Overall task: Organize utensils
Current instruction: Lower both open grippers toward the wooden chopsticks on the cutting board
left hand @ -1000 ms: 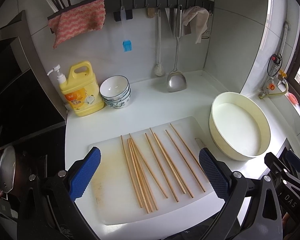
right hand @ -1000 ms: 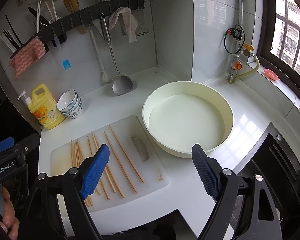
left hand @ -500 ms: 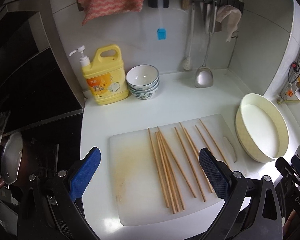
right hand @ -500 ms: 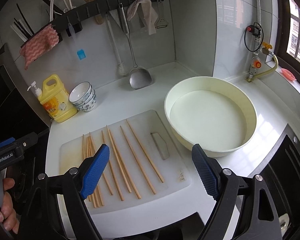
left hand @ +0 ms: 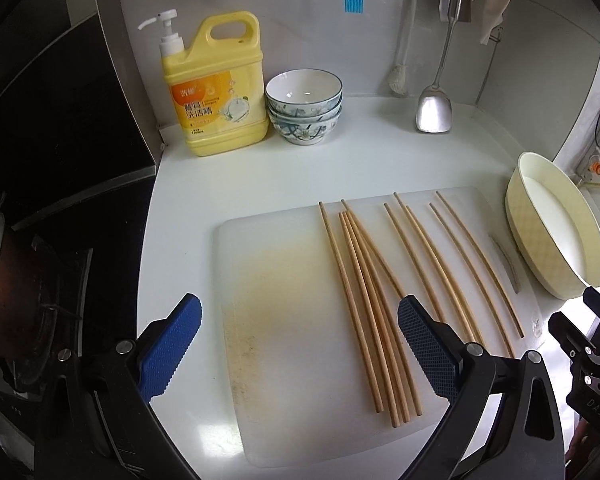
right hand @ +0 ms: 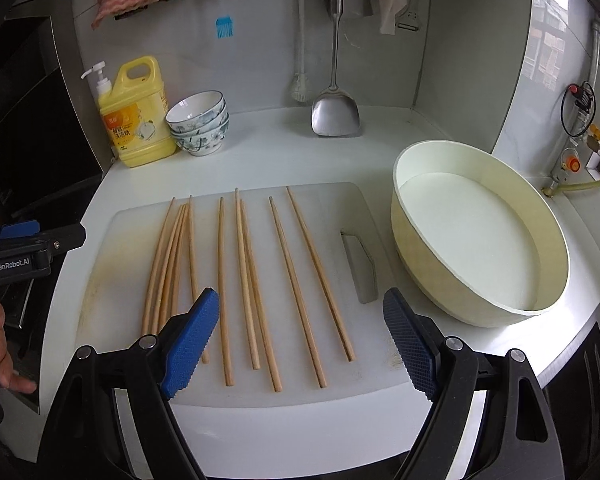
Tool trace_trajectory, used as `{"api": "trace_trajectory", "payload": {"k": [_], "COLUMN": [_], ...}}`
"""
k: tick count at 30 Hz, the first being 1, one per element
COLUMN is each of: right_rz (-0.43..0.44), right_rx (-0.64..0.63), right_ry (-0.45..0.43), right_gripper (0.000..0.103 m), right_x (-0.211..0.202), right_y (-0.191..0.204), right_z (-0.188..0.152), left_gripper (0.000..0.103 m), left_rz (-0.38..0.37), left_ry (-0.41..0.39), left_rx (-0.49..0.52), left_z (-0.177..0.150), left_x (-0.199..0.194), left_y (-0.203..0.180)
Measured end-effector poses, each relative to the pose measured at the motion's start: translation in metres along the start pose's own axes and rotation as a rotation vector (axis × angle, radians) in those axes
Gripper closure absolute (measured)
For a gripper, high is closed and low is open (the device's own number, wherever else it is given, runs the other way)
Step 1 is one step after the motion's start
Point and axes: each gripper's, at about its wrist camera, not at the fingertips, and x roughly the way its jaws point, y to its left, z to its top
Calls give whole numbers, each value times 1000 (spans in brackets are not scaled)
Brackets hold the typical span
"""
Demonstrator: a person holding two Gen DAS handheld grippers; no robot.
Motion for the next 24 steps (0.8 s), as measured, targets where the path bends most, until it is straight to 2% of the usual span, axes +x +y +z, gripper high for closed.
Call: {"api": "trace_trajectory", "payload": {"k": [5,8,13,18,24], "right_rz": [72,69,89,104,58], "right_rx": [-19,-89,-162,-148,-136], "right_ry": [-8,-7,-58,-48,-61], "right_gripper": [23,23,23,23,23], "right_x": [28,46,61,75,89], "right_y": [-23,-26,-27,-27,-24], "right_z": [1,1,1,-1,-1], "left_gripper": [6,6,6,6,6], "left_rz": [47,88,124,148,125], "left_ry": [-11,8,-15,-17,-3], "left_rx": [-57,-89,-154,-138,-116], "left_z": [-14,-21,-29,-28,-28], "left_x": [15,26,39,57,78], "left_y": [-11,-16,-16,-17,-14]}}
